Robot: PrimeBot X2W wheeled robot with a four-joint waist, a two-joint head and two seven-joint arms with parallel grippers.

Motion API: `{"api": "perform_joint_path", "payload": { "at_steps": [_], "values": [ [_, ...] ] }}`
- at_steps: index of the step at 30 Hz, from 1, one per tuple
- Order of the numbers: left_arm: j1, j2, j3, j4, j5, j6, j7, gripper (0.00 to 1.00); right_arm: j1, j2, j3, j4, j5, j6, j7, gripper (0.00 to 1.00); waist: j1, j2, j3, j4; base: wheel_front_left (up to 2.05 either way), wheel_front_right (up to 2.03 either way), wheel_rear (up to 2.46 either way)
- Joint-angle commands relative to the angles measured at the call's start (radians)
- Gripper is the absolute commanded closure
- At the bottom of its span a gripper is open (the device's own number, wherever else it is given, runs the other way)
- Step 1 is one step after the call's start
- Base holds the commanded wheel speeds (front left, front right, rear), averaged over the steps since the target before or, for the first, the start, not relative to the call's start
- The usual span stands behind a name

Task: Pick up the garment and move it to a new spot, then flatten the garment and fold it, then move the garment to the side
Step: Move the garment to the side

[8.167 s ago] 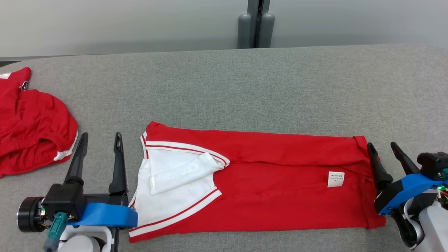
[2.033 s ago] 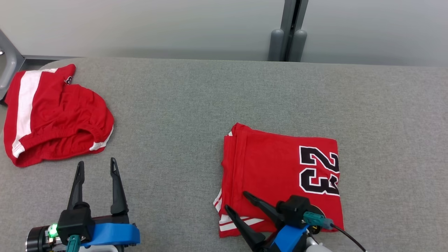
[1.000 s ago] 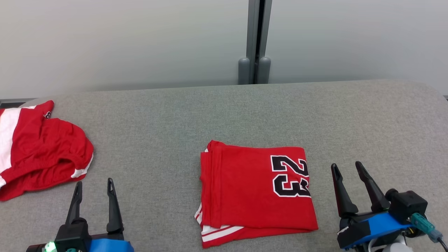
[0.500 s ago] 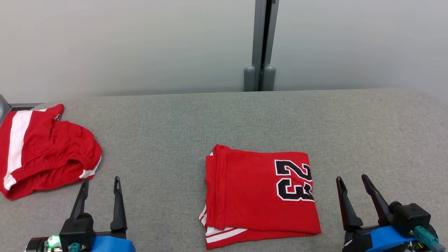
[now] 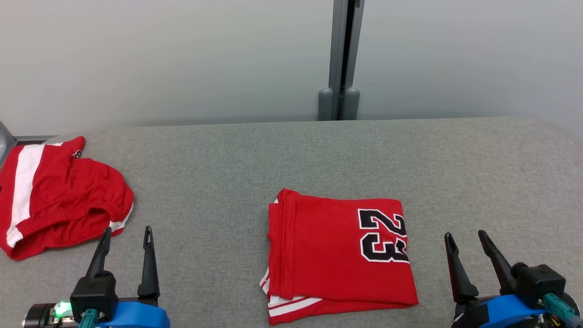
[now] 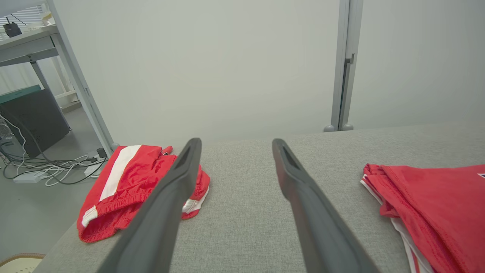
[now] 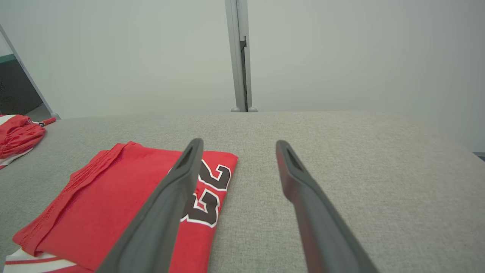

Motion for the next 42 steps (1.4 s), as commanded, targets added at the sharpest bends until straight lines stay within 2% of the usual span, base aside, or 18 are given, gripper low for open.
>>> {"api": "perform_joint_path", "payload": {
  "at_steps": [1,17,25,35,42],
  "values": [
    [0.007,0.005,-0.004,-0.004,-0.002,0.001,0.006,0.0,0.015,0.003,-0.003,-0.007,-0.008,0.0,0.003,0.0,0.0,0.0,0.001,-0.001,0.0,0.0,0.0],
    [-0.002,0.014,-0.013,0.001,-0.016,0.015,0.015,0.0,0.011,0.005,-0.003,0.005,-0.005,0.0,0.014,0.0,0.0,0.0,0.015,0.005,0.0,0.0,0.0],
    [-0.011,0.019,-0.014,0.0,-0.019,0.022,0.012,0.0,-0.07,-0.008,0.012,0.028,-0.015,0.0,0.031,0.0,0.0,0.0,0.028,0.008,0.0,0.0,0.0],
    [-0.041,0.014,-0.029,0.005,-0.024,0.032,-0.001,0.0,-0.223,-0.064,0.061,0.171,0.004,0.0,0.087,0.0,0.0,0.0,0.068,0.04,0.0,0.0,0.0],
    [-0.067,0.008,-0.04,0.025,-0.026,0.039,-0.017,0.0,-0.274,-0.069,0.085,0.321,0.031,0.0,0.084,0.0,0.0,0.0,0.105,0.069,0.0,0.0,0.0]
  ]
}}
